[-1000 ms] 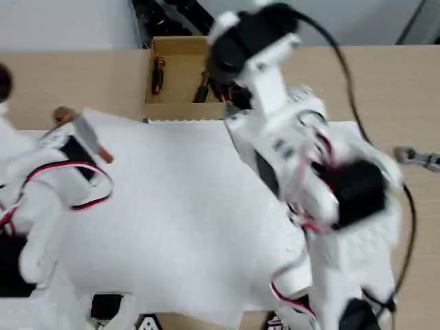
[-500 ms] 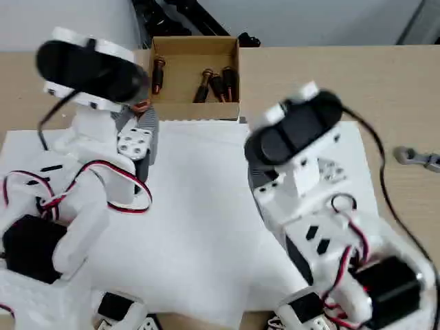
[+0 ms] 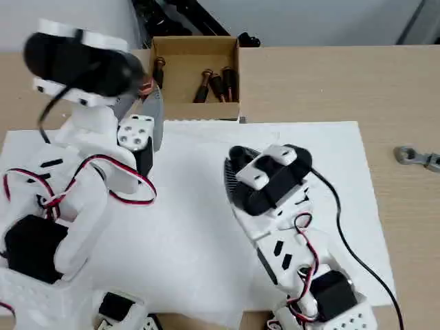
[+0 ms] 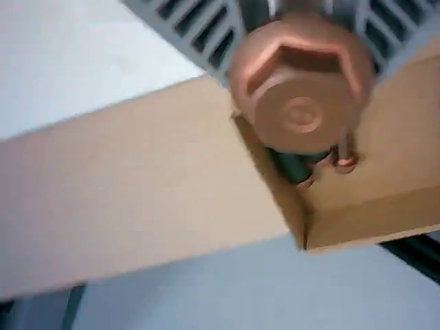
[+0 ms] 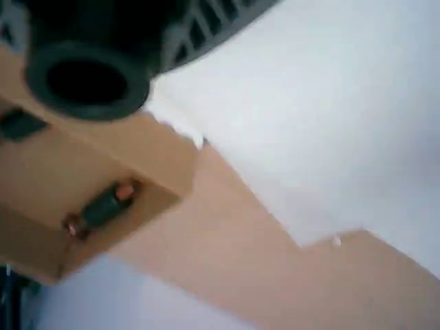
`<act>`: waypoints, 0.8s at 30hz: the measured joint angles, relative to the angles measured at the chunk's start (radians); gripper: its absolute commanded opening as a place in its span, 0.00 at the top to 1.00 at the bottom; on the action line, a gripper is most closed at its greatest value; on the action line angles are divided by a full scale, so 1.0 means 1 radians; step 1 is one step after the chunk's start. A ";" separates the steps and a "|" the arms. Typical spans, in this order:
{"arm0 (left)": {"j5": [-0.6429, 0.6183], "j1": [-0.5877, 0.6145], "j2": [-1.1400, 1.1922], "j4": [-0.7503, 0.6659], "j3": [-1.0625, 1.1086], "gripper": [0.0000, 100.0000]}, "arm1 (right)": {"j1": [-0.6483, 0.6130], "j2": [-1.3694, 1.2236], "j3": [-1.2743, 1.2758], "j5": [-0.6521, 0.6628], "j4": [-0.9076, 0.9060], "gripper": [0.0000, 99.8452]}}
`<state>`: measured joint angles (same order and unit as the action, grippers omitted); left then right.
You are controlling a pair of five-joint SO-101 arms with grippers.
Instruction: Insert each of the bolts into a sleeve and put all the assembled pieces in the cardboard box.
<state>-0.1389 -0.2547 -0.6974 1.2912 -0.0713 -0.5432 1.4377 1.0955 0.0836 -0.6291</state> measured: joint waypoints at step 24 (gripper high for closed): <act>-0.064 -0.201 0.002 -0.282 0.262 0.99 | -0.066 -0.153 0.098 -0.175 0.288 1.00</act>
<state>-0.2033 -0.4557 -0.6958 1.0088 0.1910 -0.6091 1.2843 1.1937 -0.0913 -0.3406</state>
